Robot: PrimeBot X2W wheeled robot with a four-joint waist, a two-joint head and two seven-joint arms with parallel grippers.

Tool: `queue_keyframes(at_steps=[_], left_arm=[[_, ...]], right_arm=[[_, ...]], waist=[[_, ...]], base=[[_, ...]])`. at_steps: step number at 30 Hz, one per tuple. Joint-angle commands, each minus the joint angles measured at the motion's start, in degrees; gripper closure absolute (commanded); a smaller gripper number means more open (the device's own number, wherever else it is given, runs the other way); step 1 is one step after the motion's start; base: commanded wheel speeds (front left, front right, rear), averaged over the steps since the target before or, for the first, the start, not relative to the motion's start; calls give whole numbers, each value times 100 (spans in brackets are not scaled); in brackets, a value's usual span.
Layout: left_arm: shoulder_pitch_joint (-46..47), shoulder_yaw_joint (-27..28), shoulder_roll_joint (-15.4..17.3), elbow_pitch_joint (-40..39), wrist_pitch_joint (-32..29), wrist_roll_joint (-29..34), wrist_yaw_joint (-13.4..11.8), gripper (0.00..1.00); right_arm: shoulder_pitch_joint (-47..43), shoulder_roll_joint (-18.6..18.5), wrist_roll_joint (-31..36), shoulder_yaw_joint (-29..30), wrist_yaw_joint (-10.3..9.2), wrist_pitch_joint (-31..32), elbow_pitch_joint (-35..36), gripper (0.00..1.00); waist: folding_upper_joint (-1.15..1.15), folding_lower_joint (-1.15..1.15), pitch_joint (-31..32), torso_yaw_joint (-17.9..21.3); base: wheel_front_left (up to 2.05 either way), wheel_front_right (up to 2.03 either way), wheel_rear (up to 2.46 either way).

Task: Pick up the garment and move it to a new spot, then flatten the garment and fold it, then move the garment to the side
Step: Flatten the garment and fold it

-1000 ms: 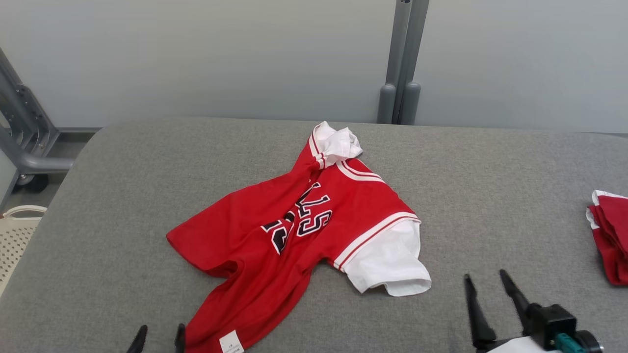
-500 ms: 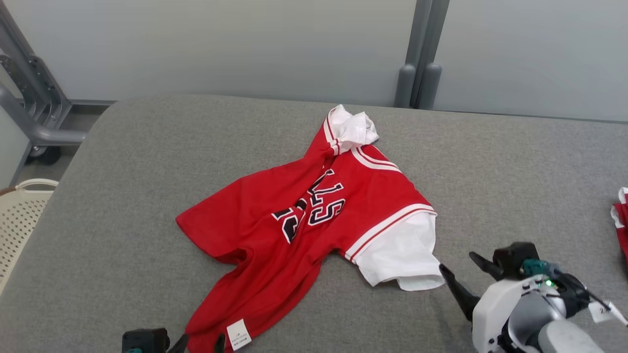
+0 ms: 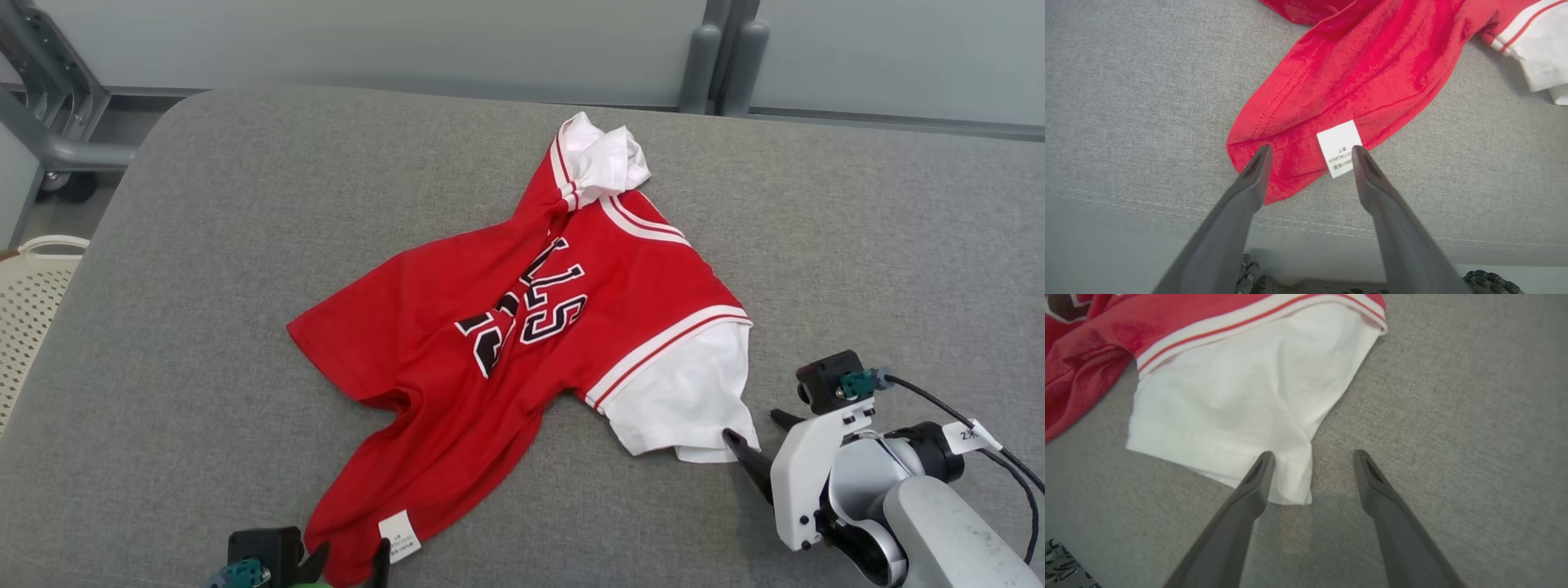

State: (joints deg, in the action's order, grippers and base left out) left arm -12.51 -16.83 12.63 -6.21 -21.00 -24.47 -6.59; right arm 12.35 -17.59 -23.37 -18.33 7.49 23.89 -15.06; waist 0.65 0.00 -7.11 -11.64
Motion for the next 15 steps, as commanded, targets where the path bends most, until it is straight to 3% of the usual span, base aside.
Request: queue_keyframes(at_steps=[1,15], left_arm=[[66,11,6,45,41,53,-42,0],[195,48,-116,514,290,93,-219,0]], right_arm=[[46,-20,-13,-32,0,43,-47,0],[-88,-51,-353,-296,1,197,-307,0]], waist=[[-65,0,-83,-81],[-65,0,-253,-149]], base=[[0,0,0],[0,0,0]])
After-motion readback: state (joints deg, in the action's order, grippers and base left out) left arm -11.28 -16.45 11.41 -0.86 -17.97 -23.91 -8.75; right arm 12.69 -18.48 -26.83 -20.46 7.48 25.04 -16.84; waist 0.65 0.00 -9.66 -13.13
